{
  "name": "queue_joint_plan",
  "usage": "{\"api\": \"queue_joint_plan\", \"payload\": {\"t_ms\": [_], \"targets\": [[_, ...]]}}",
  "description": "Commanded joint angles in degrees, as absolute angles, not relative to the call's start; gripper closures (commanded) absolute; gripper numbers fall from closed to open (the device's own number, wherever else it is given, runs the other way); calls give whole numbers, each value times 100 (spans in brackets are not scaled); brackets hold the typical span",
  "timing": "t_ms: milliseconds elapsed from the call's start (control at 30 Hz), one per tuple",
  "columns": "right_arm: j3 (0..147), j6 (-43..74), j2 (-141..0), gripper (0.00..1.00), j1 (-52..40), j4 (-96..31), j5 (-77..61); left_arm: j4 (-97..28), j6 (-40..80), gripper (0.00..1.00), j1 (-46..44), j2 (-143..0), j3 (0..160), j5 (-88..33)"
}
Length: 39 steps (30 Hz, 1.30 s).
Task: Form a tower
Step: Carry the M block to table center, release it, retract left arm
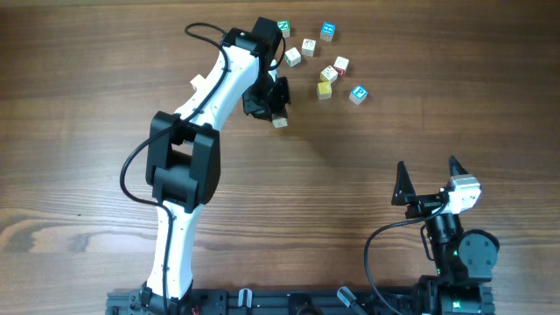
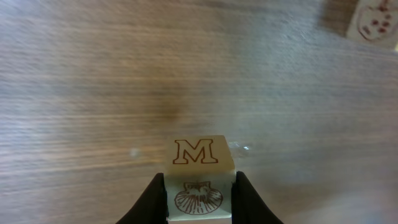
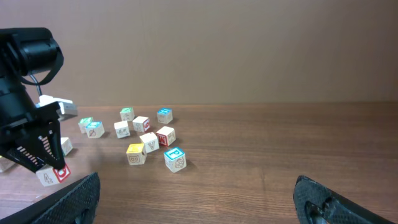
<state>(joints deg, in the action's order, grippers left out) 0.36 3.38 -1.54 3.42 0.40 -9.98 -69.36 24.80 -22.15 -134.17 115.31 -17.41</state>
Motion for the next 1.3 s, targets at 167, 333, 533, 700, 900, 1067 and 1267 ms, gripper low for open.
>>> {"api": "queue_joint_plan", "payload": {"t_ms": [167, 333, 533, 700, 900, 1067, 1267], "targets": [[30, 301, -130, 0, 329, 64, -893, -7100, 4040, 96, -3011, -13179, 11507, -27], [30, 303, -130, 0, 329, 64, -893, -7017, 4421, 96, -3332, -13181, 11507, 611], [30, 303, -130, 0, 329, 64, -893, -6910, 4222, 96, -3247, -13200, 11507, 609], [30, 303, -130, 0, 329, 64, -893, -6812, 3959, 92, -3247, -13203, 11507, 607], [30, 303, -130, 0, 329, 64, -893, -6768, 4099, 92, -3247, -13203, 11507, 609], [30, 301, -130, 0, 329, 64, -893, -6685, 4097, 94, -3247, -13242, 11507, 611], [30, 303, -130, 0, 329, 64, -893, -6626, 4093, 91, -3151, -13303, 11507, 609]]}}
